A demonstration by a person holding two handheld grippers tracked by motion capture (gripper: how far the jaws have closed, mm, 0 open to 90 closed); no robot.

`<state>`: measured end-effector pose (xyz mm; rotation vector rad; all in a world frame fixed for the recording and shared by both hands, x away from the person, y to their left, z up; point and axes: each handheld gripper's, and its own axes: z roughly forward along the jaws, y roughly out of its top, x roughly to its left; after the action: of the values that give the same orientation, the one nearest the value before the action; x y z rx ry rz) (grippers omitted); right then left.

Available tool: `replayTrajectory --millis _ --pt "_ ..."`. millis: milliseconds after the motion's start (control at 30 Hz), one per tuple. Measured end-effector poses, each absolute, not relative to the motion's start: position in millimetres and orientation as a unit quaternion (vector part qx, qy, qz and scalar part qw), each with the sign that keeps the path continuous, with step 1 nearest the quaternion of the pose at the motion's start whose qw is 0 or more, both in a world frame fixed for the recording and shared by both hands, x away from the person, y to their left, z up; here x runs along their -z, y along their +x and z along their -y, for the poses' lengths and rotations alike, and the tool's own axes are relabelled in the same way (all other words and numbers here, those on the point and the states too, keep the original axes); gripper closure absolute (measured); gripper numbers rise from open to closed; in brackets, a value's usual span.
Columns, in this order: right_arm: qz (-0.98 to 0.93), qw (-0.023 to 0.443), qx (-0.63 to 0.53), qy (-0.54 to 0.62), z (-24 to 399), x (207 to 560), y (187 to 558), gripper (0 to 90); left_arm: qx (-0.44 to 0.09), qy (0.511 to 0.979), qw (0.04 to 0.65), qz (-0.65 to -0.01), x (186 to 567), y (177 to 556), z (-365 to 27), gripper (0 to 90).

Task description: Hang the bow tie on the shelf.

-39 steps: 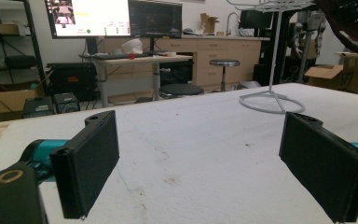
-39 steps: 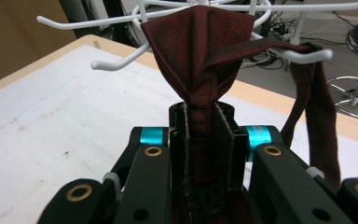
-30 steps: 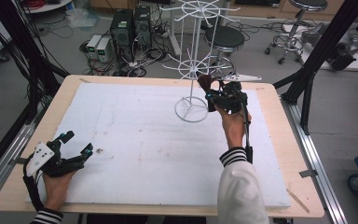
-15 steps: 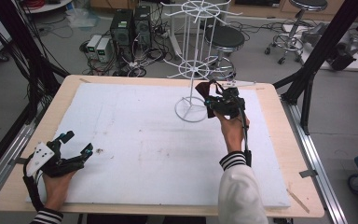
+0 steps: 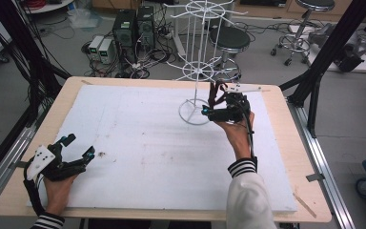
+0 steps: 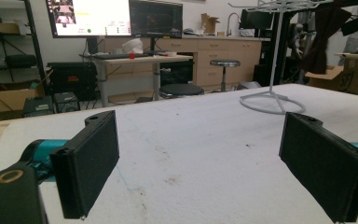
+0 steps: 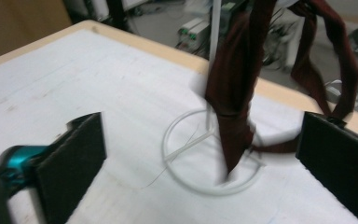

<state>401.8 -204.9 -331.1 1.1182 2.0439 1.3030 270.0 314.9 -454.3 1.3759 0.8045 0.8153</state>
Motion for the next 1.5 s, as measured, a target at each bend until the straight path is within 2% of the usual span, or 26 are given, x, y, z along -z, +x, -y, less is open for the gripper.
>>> replayTrajectory --millis 333,667,733,967,1500 --pt "-0.729 0.25 -0.512 0.38 214 334 369 0.7 -0.355 0.6 0.625 -0.352 454 270 -315 12.3" --pt "-0.708 0.272 -0.538 0.367 241 352 309 0.7 -0.355 0.6 0.625 -0.351 454 270 -315 12.4" --pt "-0.695 0.283 -0.559 0.352 247 357 298 0.7 -0.356 0.6 0.625 -0.351 454 270 -314 12.3" --pt "-0.683 0.274 -0.569 0.367 264 385 278 0.7 -0.356 0.601 0.624 -0.35 454 270 -314 12.4" --pt "-0.617 0.339 -0.61 0.362 290 446 245 0.7 -0.358 0.603 0.623 -0.347 454 269 -314 12.3"
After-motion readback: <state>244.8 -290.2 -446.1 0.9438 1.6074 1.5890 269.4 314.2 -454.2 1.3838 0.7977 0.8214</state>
